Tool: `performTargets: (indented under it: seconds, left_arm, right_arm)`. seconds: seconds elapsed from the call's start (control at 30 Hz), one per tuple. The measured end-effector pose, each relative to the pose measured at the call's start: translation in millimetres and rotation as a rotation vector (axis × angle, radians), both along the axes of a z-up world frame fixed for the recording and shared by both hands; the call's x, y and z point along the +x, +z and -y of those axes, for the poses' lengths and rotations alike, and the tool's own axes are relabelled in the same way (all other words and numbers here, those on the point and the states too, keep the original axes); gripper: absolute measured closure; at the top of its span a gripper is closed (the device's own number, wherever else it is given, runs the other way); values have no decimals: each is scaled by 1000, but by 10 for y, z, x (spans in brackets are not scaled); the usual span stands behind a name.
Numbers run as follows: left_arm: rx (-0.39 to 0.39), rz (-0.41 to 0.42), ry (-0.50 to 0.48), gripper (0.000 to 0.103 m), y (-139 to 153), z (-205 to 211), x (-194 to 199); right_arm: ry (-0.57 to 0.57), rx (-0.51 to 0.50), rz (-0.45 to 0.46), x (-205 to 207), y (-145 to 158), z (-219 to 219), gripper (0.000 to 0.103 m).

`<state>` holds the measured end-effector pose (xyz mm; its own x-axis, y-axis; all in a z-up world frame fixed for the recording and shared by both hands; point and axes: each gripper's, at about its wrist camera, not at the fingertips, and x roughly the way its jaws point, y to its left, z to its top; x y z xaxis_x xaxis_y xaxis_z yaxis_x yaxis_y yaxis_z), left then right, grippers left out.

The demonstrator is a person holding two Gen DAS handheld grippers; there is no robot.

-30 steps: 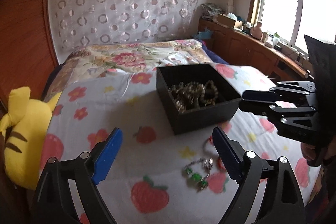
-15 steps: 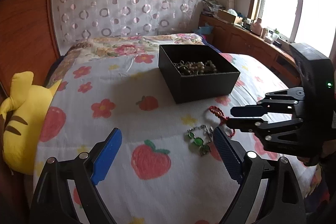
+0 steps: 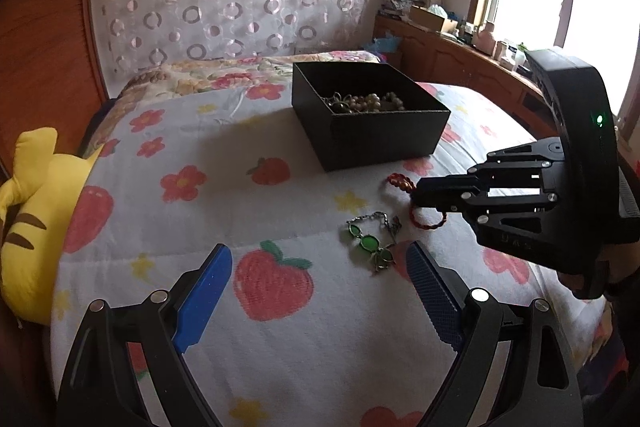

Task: Organize jewelry
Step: 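Close the right tool on the red bead bracelet while the left tool approaches the green bracelet, then grasp the green-stone bracelet with the left tool while the right tool lifts the red bracelet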

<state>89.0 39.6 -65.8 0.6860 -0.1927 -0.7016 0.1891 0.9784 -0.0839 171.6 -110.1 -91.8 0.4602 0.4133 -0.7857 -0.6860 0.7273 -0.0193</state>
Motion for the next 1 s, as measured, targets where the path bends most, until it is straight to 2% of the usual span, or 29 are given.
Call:
performTargets:
  seconds: [0.27,0.53,0.63,0.8,0.93,1.0]
  left_arm:
    - [16,-34,-43,18,-63,141,61]
    - [50,-87,-101,51,-159,356,191]
    - [57,-103,-115,58,-191,410,223]
    - [87,-100,-121,64,-212,487,245]
    - [102,-85,-127,87,-220,512,209]
    - [92,-85,-138,90,-213,494,191]
  right_arm:
    - [-5,60,64,-110,258,234,95]
    - [-20,109,105,-182,531,494,95]
    - [-27,109,119,-213,563,557,95]
    - [-36,113,121,-234,559,627,95]
    - [-38,115,119,-250,539,647,95]
    - [-36,115,120,-253,538,646,95]
